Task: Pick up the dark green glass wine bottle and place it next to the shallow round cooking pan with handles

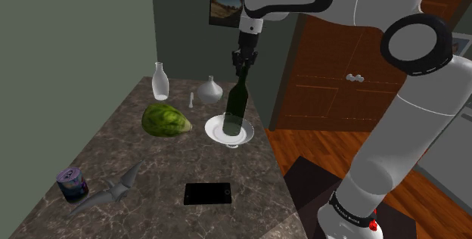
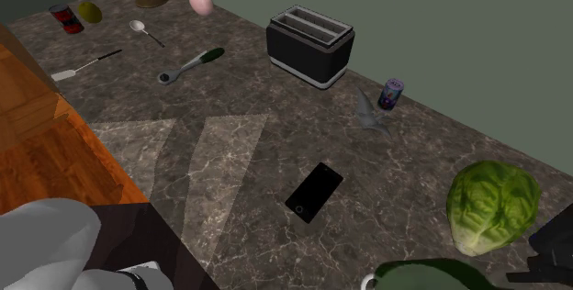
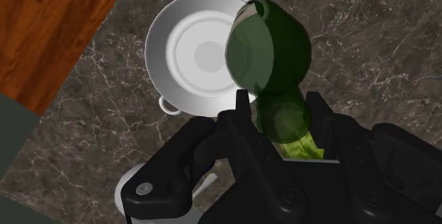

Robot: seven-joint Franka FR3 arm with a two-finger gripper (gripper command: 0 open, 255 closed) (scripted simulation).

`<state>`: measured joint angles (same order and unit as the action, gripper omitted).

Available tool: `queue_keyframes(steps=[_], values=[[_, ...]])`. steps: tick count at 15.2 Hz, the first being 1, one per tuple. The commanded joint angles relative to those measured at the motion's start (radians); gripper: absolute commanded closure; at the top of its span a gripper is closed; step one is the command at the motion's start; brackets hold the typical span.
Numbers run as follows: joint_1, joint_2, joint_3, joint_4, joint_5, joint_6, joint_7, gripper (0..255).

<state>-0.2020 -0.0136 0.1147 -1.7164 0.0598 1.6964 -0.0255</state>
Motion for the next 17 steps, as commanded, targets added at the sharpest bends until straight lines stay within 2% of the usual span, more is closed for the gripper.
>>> queue_keyframes(steps=[1, 9, 17], values=[[-0.025, 0.009, -0.025, 0.008, -0.002, -0.001, -0.051, 255], [-0.117, 0.072, -0.115, 0.089, -0.005, -0.029, -0.232, 255], [-0.216, 0.201, -0.192, 0.26, 0.006, -0.081, -0.404, 255]])
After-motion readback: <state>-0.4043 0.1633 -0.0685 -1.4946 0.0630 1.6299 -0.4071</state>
